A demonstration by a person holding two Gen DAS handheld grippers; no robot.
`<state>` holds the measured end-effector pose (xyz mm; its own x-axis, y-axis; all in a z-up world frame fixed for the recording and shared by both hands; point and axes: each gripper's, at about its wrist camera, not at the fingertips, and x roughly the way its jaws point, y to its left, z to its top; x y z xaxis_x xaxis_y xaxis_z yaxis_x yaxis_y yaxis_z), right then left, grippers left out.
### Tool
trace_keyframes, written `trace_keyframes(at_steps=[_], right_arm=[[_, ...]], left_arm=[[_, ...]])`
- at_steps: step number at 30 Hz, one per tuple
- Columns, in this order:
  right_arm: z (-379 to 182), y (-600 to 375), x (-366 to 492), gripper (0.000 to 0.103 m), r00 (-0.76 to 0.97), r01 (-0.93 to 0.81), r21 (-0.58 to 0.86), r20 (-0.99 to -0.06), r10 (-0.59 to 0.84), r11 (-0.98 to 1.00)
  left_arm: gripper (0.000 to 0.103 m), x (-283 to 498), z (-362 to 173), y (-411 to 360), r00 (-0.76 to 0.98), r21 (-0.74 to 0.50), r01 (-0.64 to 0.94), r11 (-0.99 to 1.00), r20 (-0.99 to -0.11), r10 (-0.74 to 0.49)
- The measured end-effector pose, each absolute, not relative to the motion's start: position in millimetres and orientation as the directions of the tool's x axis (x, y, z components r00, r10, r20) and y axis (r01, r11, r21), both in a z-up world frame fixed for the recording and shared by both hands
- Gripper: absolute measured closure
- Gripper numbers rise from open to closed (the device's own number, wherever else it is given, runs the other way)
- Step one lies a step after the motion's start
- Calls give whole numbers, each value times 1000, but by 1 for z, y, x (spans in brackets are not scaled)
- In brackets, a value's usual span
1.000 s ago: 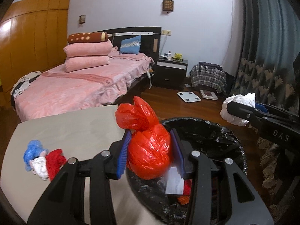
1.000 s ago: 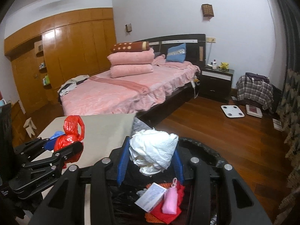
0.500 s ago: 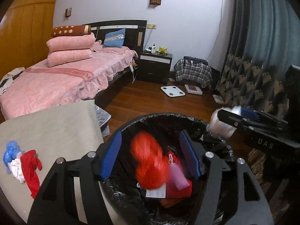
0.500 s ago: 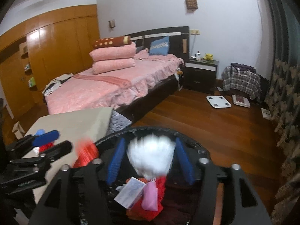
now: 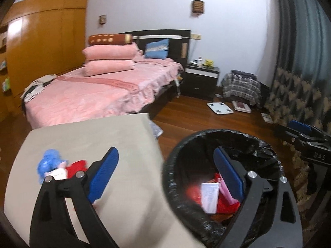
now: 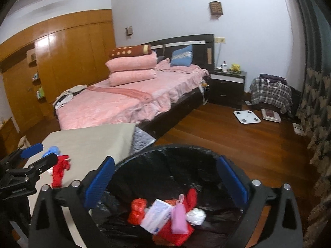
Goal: Collect trash
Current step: 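Move both open grippers back over the remaining trash on the table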
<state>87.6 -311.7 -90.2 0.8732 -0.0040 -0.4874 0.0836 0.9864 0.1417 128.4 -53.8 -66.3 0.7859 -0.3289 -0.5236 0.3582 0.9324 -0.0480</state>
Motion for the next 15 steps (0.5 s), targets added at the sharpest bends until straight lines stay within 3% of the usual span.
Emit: trace_keyframes(at_steps=[15], right_arm=[[-88, -216, 121, 6, 861, -66, 134, -493, 125, 989]], left_arm=[[12, 125, -61, 58, 849, -3, 133, 991, -515, -116]])
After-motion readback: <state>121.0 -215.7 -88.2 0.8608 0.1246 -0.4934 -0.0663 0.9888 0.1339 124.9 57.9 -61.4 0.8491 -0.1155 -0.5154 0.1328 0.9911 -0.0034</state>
